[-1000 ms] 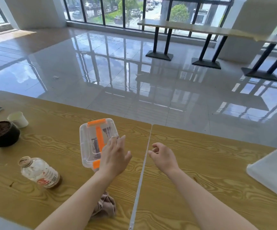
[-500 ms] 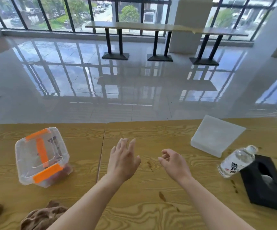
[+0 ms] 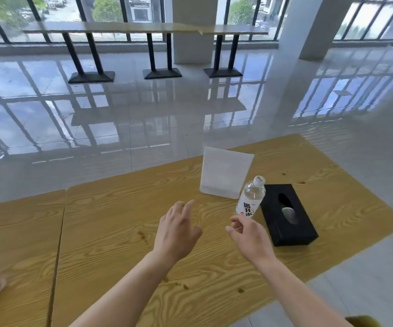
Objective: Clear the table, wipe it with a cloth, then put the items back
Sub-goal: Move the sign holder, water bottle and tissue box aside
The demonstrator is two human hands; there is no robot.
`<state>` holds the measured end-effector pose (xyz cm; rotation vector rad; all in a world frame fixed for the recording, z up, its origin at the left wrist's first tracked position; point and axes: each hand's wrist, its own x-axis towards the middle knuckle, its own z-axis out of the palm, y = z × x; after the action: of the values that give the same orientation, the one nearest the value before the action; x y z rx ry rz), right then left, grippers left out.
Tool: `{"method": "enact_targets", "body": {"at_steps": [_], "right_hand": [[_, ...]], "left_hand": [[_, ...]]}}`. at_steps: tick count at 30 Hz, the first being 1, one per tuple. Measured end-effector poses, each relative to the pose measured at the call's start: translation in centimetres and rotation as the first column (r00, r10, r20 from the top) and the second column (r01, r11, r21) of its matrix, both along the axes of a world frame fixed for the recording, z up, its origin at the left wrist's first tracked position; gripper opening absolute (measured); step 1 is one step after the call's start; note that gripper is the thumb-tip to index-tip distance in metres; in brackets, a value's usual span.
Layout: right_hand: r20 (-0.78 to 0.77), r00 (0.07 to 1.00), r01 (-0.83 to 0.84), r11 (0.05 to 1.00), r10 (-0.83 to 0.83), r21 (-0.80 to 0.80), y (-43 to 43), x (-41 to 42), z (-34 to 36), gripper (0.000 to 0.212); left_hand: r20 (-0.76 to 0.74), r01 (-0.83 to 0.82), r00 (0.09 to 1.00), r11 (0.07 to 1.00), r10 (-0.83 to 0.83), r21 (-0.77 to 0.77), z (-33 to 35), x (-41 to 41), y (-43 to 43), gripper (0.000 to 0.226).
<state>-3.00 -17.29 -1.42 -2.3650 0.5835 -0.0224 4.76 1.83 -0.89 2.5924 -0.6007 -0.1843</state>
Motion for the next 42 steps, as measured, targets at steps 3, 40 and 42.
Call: {"method": "enact_targets", "body": {"at_steps": [3, 40, 42], "right_hand": [[0.030, 0.998, 0.063, 0.998, -0.063, -0.018, -2.9, -1.5, 0.0, 0.032], [0.127, 0.991, 0.027, 0.999, -0.032, 0.040, -11.0, 7.6, -0.4, 0.039], [0.127, 0.991, 0.037, 0.999, -0.040, 0.029, -10.9, 7.5, -0.3, 0.038]], "left_hand": [[-0.022, 0.051, 0.998, 0.998, -0.052, -0.040, 0.0, -0.3, -3.5, 0.068], [0.332, 0.123, 0.912, 0.934, -0.240, 0.336, 2.9, 17.1, -17.0, 0.013], [0.334, 0.111, 0.916, 0.940, -0.223, 0.322, 2.8, 16.9, -16.5, 0.019]]}}
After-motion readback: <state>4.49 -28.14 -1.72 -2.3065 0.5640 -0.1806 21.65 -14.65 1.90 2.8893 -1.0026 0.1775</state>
